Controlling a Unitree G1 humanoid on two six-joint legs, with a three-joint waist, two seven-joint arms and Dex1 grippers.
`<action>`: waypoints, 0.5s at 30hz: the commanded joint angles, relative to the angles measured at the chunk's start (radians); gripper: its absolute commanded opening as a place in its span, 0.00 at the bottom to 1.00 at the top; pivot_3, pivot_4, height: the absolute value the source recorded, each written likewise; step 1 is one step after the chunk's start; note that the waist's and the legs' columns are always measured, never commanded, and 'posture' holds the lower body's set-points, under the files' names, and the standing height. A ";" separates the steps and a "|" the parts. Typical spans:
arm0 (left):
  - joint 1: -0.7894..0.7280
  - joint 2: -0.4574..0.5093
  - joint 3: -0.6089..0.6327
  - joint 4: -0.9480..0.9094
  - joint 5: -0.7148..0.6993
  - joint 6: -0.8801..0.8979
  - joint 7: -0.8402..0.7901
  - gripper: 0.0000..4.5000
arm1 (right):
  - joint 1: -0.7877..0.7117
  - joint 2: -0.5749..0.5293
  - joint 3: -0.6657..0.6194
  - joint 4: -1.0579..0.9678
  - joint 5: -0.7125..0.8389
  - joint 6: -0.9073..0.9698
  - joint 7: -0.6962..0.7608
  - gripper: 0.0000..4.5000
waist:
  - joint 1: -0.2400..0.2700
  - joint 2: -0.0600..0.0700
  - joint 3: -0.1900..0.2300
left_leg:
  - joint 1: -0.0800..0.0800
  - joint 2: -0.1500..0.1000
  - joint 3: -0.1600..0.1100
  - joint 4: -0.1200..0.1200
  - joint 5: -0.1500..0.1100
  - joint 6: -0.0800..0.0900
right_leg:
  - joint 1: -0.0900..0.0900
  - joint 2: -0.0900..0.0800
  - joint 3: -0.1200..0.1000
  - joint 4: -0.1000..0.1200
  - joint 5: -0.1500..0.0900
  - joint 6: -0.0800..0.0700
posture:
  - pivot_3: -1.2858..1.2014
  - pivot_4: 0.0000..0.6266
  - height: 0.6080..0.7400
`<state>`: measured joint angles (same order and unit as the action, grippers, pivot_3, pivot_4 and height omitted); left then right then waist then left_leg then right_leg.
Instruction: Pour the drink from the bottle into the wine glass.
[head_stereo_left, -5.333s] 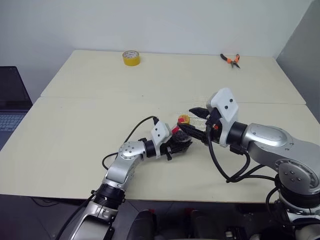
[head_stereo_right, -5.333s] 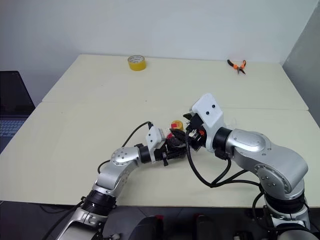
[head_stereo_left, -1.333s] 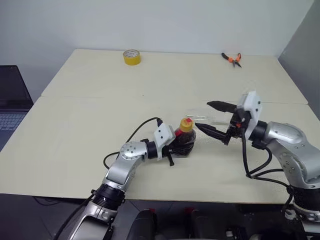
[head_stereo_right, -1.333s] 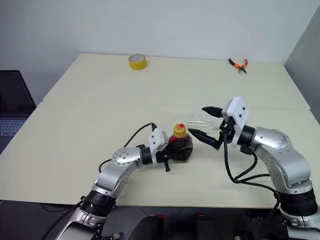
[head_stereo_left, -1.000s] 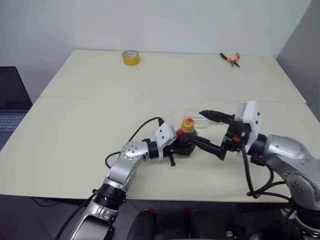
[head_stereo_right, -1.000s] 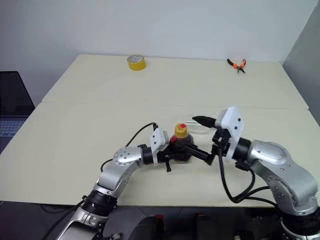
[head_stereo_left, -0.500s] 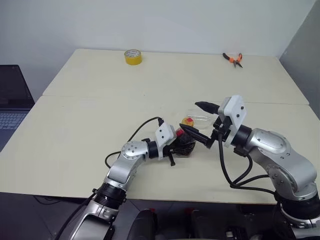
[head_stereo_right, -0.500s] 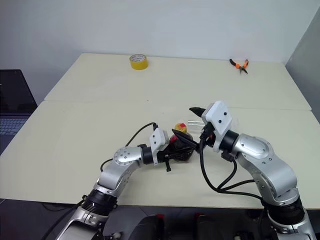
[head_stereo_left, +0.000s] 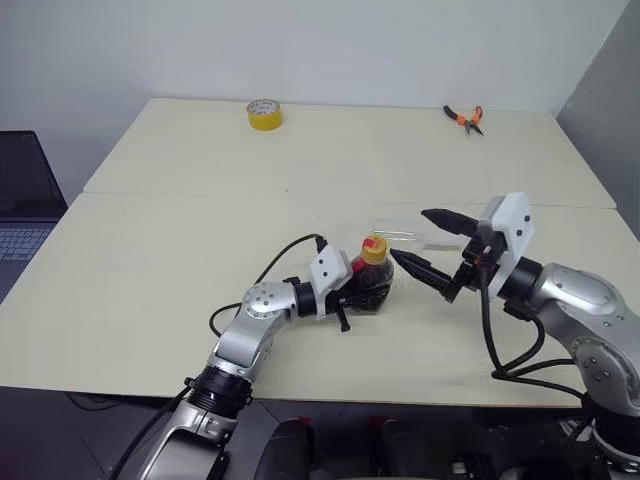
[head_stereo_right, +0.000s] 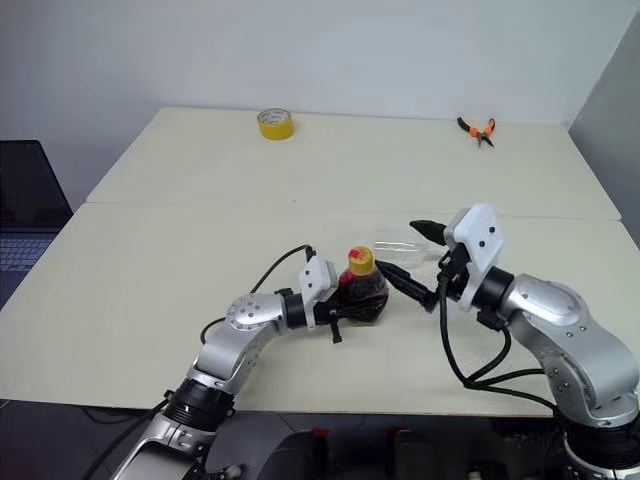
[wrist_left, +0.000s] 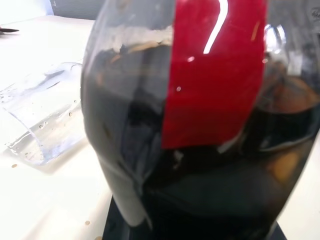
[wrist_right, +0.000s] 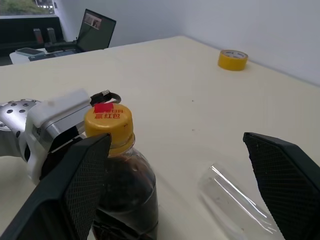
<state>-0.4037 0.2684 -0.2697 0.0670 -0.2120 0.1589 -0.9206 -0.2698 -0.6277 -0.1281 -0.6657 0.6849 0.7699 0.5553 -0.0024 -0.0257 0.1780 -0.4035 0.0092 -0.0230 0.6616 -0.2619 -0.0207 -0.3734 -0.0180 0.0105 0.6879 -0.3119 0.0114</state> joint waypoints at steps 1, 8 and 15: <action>-0.011 -0.005 0.008 -0.043 -0.011 -0.029 -0.003 0.14 | 0.012 -0.040 -0.046 -0.072 0.112 0.052 0.030 1.00 | 0.000 0.000 0.000 | 0.000 0.000 0.000 0.000 0.000 0.000 | 0.000 0.000 0.000 0.000 0.000 0.000 | 0.52 0.24 1.00; -0.012 -0.008 0.005 -0.041 -0.009 -0.030 -0.005 0.14 | -0.075 0.035 0.050 -0.072 0.117 0.092 -0.095 1.00 | -0.003 0.000 0.000 | 0.001 0.000 0.000 0.000 0.000 0.000 | 0.000 0.001 0.000 0.001 0.000 0.000 | 0.52 0.24 1.00; -0.016 -0.009 0.005 -0.037 -0.008 -0.033 -0.005 0.14 | -0.122 0.084 0.124 -0.044 0.068 0.080 -0.148 1.00 | -0.002 0.000 0.000 | 0.000 0.000 0.000 0.000 0.000 0.000 | 0.000 0.000 0.000 0.000 0.000 0.000 | 0.52 0.24 1.00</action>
<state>-0.4034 0.2684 -0.2699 0.0670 -0.2118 0.1491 -0.9256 -0.3745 -0.5468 -0.0036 -0.6977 0.7644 0.8670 0.4148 -0.0045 -0.0257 0.1779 -0.4037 0.0090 -0.0230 0.6620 -0.2619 -0.0207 -0.3736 -0.0180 0.0107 0.6880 -0.3119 0.0114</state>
